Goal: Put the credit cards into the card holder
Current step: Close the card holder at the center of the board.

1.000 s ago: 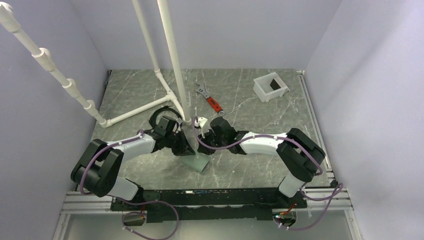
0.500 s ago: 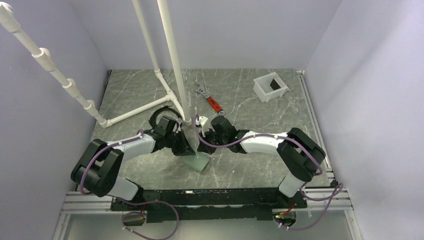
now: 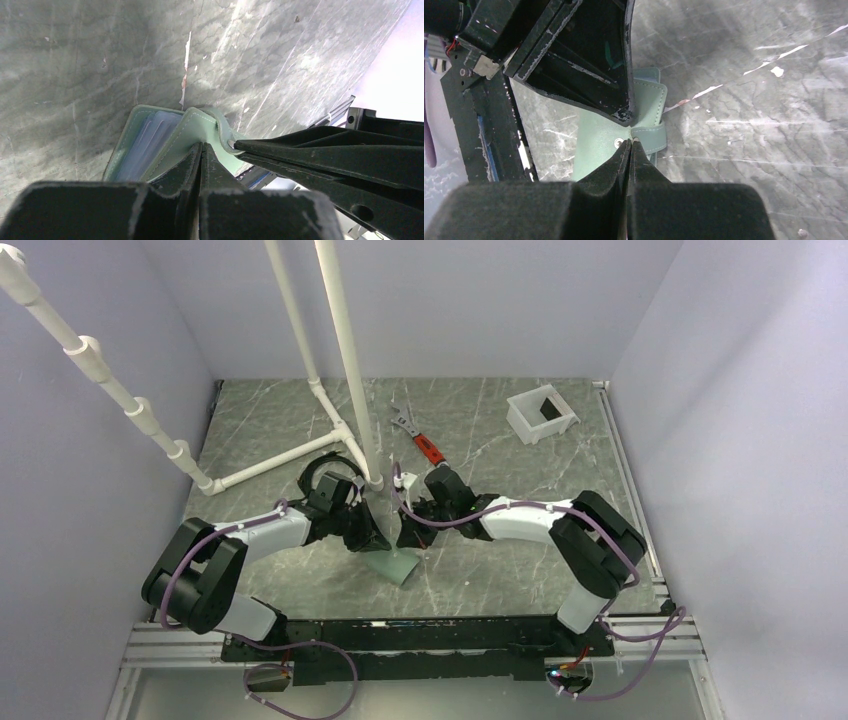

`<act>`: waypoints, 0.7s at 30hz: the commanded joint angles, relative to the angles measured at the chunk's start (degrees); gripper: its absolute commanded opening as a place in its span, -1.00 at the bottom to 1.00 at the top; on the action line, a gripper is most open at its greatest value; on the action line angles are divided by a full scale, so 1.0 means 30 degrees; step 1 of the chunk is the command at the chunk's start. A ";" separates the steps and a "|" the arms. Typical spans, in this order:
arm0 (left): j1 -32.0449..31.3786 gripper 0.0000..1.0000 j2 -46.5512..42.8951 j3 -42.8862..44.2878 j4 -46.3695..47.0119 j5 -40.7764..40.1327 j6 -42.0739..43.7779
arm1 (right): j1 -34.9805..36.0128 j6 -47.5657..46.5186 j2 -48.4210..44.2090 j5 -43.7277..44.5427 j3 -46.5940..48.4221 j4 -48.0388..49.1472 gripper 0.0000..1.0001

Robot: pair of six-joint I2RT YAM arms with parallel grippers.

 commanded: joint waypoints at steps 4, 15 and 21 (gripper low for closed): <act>-0.0076 -0.91 0.0692 -0.0580 -0.1084 -0.1656 0.0408 | 0.0098 -0.0513 0.0475 -0.1922 0.0690 -0.0720 -1.00; -0.0084 -0.26 -0.1995 -0.0427 -0.1694 -0.1267 -0.0089 | -0.0142 0.0988 0.0879 -0.1195 0.0608 -0.0215 -1.00; -0.0126 0.06 -0.5105 -0.1251 -0.4650 -0.1399 -0.2263 | -0.0287 0.3946 0.0096 -0.0765 -0.0540 0.1441 -1.00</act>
